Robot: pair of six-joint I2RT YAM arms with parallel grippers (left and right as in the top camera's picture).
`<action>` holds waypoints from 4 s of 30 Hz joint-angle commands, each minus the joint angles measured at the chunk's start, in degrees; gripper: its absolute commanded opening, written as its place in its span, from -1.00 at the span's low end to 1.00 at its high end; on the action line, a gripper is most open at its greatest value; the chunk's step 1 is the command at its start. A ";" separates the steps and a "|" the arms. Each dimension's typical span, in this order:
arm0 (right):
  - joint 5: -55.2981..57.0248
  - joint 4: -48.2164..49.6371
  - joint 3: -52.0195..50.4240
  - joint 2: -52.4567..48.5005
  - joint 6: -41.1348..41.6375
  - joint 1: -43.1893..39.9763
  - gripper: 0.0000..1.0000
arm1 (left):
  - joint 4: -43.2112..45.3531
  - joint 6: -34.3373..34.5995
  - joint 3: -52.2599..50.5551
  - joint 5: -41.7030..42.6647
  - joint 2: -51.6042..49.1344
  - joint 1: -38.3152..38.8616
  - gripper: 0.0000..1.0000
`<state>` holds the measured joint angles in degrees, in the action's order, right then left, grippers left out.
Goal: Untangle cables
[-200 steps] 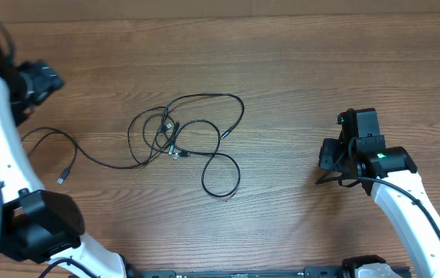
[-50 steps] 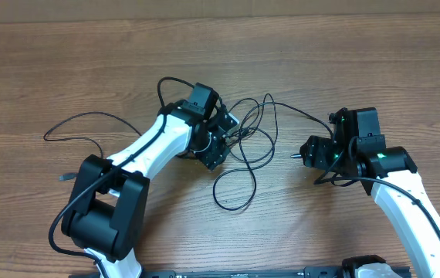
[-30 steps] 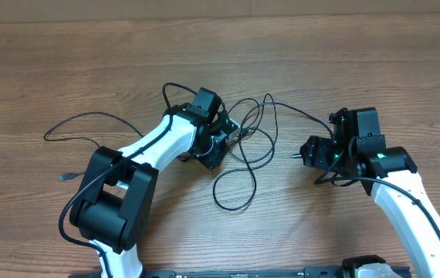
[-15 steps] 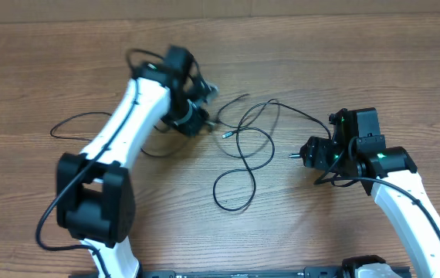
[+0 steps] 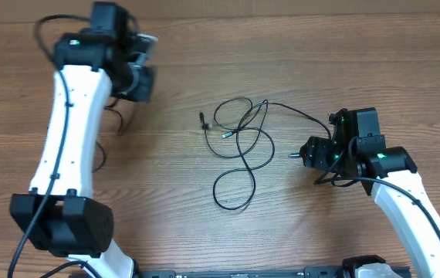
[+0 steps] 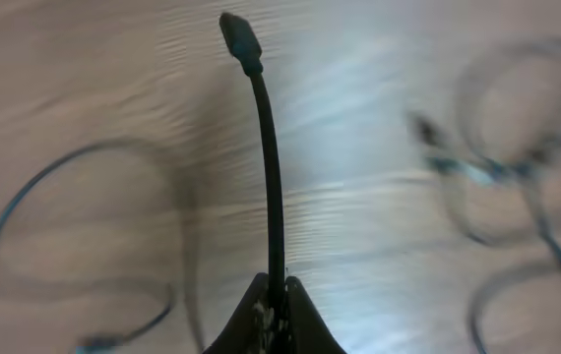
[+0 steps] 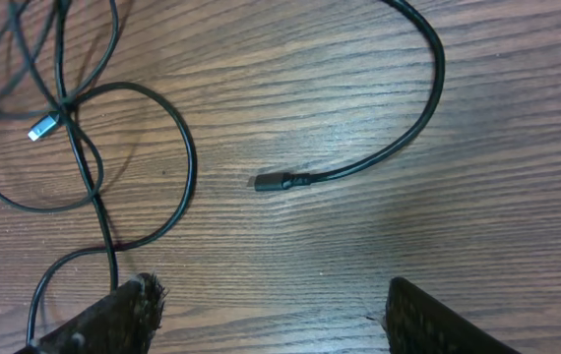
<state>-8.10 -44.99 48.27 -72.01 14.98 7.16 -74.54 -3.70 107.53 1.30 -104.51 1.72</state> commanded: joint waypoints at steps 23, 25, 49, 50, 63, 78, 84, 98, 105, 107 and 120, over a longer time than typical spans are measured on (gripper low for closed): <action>0.48 0.24 -0.33 -0.13 0.02 -0.13 0.42 | 2.14 20.02 0.79 -8.85 0.50 -33.03 -0.18; 0.48 0.26 -0.33 -0.13 0.02 -0.13 0.42 | 2.12 20.02 0.79 -7.28 0.50 -32.83 0.37; 0.48 0.24 -0.33 -0.13 0.04 -0.15 0.41 | 4.31 14.05 -13.57 5.84 0.20 -16.65 -0.76; 0.48 0.24 -0.33 -0.13 0.02 -0.15 0.41 | 5.16 14.05 -15.41 5.07 0.17 -15.91 -0.90; 0.48 0.24 -0.33 -0.13 0.04 -0.13 0.40 | 22.75 16.79 -37.35 0.02 0.15 -14.78 -0.78; 0.48 -0.37 -0.33 -0.13 0.04 -0.13 0.39 | 31.36 22.62 -43.30 -22.49 0.15 -14.82 -0.86; 0.48 -0.37 -0.33 -0.13 0.02 -0.13 0.39 | 32.81 20.55 -43.19 -15.08 0.17 -14.82 -0.92; 0.48 -0.37 -0.33 -0.13 0.04 -0.13 0.39 | 35.23 12.02 -42.86 2.93 0.17 -14.80 -0.91; 0.48 -0.39 -0.33 -0.13 0.04 -0.13 0.37 | 37.38 12.94 -43.58 -1.66 0.04 -14.82 -0.91; 0.48 -0.39 -0.33 -0.13 0.04 -0.13 0.36 | 39.45 12.90 -44.68 -1.92 -0.22 -14.82 -0.92; 0.48 -0.72 -0.33 -0.13 0.04 -0.13 0.36 | 42.01 16.59 -46.14 -21.22 -0.26 -15.96 -0.89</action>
<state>-8.10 -45.91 48.25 -72.07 14.98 7.16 -32.93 10.79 61.80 -11.99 -104.53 -13.26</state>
